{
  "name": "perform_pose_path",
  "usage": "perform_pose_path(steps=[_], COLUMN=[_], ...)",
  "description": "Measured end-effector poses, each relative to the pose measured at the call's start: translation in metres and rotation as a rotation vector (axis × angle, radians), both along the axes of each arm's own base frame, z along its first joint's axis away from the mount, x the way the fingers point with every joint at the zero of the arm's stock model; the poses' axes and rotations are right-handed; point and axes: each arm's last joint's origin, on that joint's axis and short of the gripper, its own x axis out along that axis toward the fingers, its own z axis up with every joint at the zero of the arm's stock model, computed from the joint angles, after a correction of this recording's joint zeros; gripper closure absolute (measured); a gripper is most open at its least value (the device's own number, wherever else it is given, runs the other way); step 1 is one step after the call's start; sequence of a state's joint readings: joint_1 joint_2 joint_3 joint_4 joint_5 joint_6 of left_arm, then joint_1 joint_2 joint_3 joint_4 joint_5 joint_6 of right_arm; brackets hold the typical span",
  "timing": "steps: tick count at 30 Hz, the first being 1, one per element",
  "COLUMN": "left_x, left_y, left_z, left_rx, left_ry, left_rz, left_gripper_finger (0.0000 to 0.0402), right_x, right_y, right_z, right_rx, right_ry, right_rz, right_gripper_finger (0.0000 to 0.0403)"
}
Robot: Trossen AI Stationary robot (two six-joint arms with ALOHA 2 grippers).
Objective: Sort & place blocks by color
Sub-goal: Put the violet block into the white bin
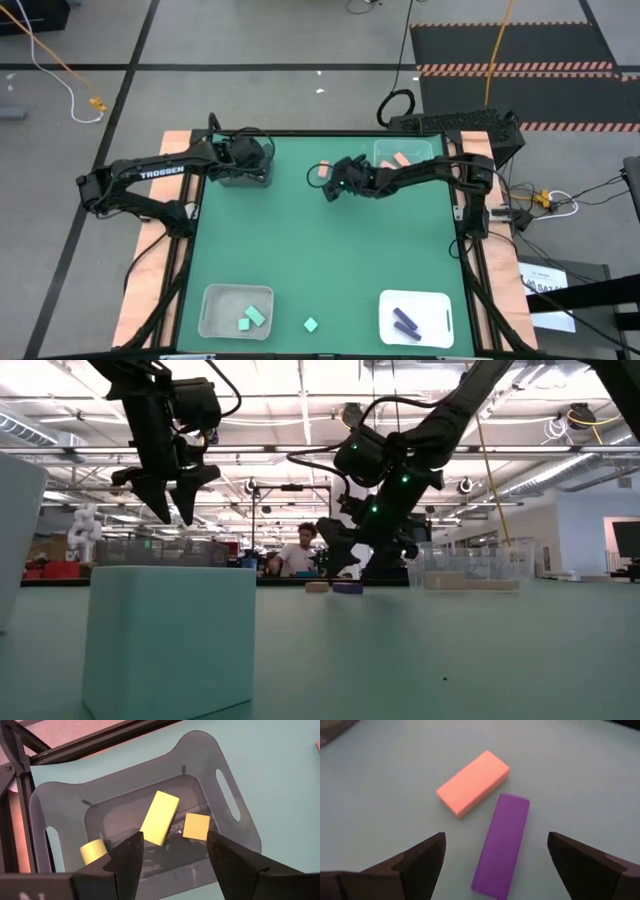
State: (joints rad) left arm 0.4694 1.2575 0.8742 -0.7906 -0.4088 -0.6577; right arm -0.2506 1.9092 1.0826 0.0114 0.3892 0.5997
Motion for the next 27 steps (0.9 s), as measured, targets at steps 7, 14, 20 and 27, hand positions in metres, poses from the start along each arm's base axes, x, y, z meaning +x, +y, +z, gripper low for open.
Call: perform_pose_path(steps=[7,14,20,27], left_x=[0.000,0.001,0.002,0.006], left_y=[0.000,-0.001,-0.004,-0.010], left_z=[0.000,0.000,0.000,0.000], left_rx=[0.000,-0.038,-0.048,-0.050], left_ry=[-0.002,-0.031,-0.041,-0.043], left_rz=[0.002,0.003,-0.002,-0.032], left_gripper_finger=[0.0188,0.0188,0.0188,0.0188], right_x=[0.000,-0.005,-0.007,-0.006], right_y=[0.000,0.002,0.003,0.003], right_z=[0.000,-0.004,-0.005,-0.005], right_rx=[-0.016,0.005,0.047,0.033], right_ry=[0.023,0.092,0.101,0.114], right_rz=[0.024,0.029,0.059,0.082], right_gripper_finger=[0.0087,0.0120,0.0128,0.0159])
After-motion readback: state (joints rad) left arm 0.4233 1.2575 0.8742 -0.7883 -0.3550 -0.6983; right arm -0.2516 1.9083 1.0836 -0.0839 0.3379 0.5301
